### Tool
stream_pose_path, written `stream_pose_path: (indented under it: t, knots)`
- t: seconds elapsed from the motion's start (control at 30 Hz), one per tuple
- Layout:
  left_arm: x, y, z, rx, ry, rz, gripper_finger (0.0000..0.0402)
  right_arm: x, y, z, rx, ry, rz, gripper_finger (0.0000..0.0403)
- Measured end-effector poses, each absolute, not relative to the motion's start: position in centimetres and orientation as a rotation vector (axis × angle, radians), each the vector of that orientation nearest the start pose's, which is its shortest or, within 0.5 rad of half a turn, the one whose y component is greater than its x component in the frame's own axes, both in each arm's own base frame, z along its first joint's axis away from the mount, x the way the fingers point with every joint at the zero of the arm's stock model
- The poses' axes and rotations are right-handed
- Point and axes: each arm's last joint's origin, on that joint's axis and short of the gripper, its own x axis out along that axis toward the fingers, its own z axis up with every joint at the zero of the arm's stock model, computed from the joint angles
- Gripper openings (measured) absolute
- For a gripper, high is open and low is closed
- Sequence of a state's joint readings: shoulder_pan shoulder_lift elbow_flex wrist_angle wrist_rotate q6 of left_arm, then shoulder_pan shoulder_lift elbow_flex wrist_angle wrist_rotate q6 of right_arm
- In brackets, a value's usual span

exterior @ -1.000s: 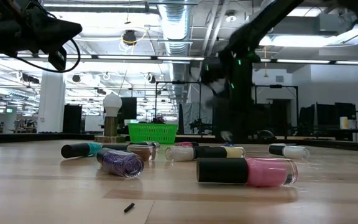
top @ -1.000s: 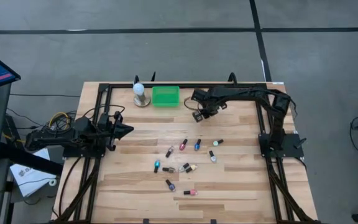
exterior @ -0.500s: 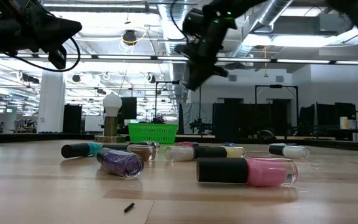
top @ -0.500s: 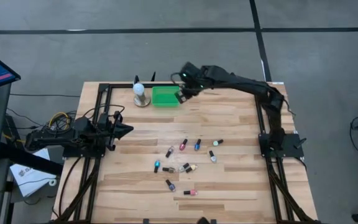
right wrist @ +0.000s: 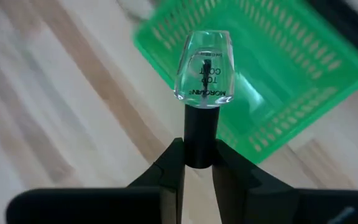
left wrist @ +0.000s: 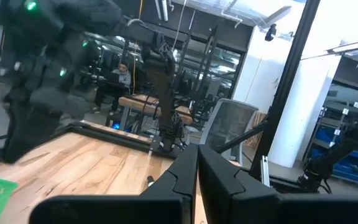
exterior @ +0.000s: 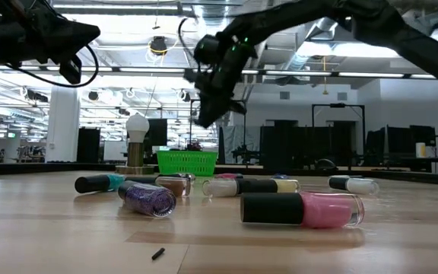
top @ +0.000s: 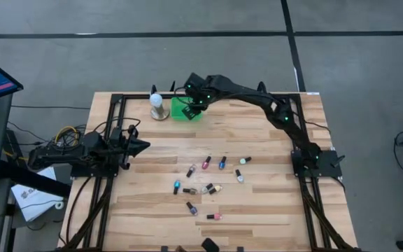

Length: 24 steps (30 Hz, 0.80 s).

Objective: Pick & Place Nail Polish
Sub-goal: Put the top clear nail polish into the green bin

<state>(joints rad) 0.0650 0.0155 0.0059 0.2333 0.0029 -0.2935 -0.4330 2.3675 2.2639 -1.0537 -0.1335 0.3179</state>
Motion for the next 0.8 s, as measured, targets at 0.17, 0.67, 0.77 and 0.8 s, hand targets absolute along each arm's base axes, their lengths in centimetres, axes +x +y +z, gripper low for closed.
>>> stream_pose_path:
  t: [0.17,0.67,0.77,0.8]
  knots:
    - [9.7,0.6,18.6,-0.285,-0.217,0.032,0.0008,46.4,-21.0,21.0,0.577,1.076,-0.427,0.0049]
    - [10.3,0.7,18.1,-0.288,-0.154,0.044,0.0008,46.7,-20.5,21.1,0.584,1.064,-0.443,0.0050]
    - [10.4,0.7,17.9,-0.289,-0.138,0.046,0.0008,46.5,-20.4,22.2,0.562,1.064,-0.441,0.0050]
    - [10.5,0.7,17.9,-0.289,-0.133,0.046,0.0008,46.4,-20.5,22.7,0.544,1.055,-0.442,0.0050]
